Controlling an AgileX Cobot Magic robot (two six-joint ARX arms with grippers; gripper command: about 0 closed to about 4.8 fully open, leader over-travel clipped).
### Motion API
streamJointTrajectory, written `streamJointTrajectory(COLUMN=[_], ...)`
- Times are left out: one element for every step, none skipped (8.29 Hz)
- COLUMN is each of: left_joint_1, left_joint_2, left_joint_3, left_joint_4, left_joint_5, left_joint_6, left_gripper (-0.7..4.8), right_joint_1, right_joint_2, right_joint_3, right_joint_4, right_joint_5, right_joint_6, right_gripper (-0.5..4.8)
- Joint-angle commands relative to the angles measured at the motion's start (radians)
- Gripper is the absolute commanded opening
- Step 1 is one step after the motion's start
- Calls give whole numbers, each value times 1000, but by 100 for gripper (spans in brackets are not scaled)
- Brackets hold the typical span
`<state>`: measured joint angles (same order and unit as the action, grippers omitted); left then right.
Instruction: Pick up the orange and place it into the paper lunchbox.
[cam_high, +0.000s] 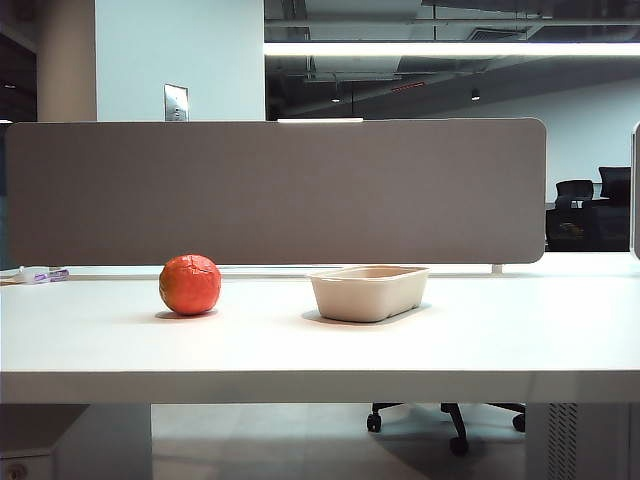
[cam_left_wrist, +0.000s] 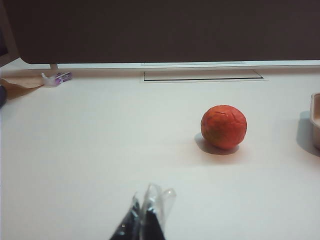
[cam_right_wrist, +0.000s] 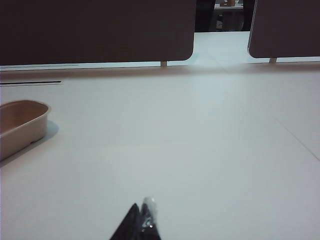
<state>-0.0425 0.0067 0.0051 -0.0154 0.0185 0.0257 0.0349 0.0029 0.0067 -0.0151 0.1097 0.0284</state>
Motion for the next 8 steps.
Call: streamJointTrajectory(left_joint_1=[0,0,0,0,0,0,0,0], left_joint_2=[-3,-3,-3,-3,-2,24,102,238], left_joint_3=[-2,-2,-2,16,111,201,286,379], left_joint_4=[9,9,9,120,80,12,2,10], left_joint_5=[2,2,2,-39,-111,-139,-138,-136], left_joint_6=[1,1,1,-9,-49,-49,-50,-72], left_gripper=[13,13,13,-6,-6,-6,-6,-6], right_joint_1=[0,0,0,-1,-1,-1,0,0], right_joint_2=[0,0,0,0,24,90,190,317], right_joint_3=[-5,-5,-5,63,248,386,523,658], right_joint_4=[48,52,53,78,-46,-87,-92,-93], right_joint_5=[0,0,0,15,43,49,45,-20], right_joint_6=[5,5,5,4,0,-3,-3,-3], right_gripper=[-1,-1,-1,-1,-1,-1,-1,-1])
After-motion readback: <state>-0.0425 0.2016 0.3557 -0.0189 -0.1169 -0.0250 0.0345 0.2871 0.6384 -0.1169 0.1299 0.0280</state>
